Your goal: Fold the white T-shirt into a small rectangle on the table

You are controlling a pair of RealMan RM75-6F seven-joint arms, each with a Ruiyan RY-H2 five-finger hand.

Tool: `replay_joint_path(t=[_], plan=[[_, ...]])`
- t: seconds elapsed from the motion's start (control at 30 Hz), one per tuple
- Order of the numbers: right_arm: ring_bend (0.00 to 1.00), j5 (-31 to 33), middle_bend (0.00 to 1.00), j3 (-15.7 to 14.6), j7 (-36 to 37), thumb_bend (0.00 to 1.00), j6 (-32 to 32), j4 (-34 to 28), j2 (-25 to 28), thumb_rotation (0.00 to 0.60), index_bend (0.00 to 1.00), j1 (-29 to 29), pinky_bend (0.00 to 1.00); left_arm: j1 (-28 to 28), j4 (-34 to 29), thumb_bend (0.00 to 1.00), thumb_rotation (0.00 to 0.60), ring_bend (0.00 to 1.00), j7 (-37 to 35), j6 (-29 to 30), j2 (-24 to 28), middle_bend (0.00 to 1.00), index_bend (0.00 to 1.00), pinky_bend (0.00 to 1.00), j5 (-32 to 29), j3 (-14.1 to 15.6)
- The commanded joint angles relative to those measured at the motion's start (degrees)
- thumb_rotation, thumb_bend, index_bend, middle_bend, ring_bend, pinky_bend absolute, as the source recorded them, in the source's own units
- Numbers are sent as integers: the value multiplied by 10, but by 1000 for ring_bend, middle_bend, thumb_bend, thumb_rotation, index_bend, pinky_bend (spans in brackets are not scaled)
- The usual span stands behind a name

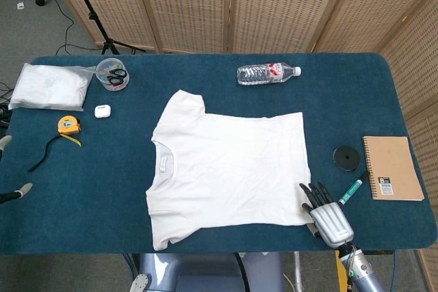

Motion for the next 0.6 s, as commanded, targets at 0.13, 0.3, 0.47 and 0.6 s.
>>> replay_joint_path(t=[0.13, 0.3, 0.47, 0.6], plan=[[0, -1, 78, -3, 5, 505, 0, 4, -1, 600, 536, 2, 0, 1, 0, 0, 600, 0, -2, 0, 0, 0, 0, 0, 9, 4], [0, -11, 109, -2, 17, 514, 17, 23, -10, 600, 615, 2, 0, -3, 11, 0, 600, 0, -31, -4, -3, 0, 15, 0, 72, 27], [0, -13, 113, -1, 25, 517, 29, 23, -10, 600, 629, 2, 0, -19, 70, 10, 600, 0, -79, -3, -32, 0, 221, 0, 190, 70], [0, -13, 114, -1, 28, 517, 32, 18, -7, 600, 629, 2, 0, -45, 124, 22, 600, 0, -107, -15, -60, 0, 334, 0, 287, 110]])
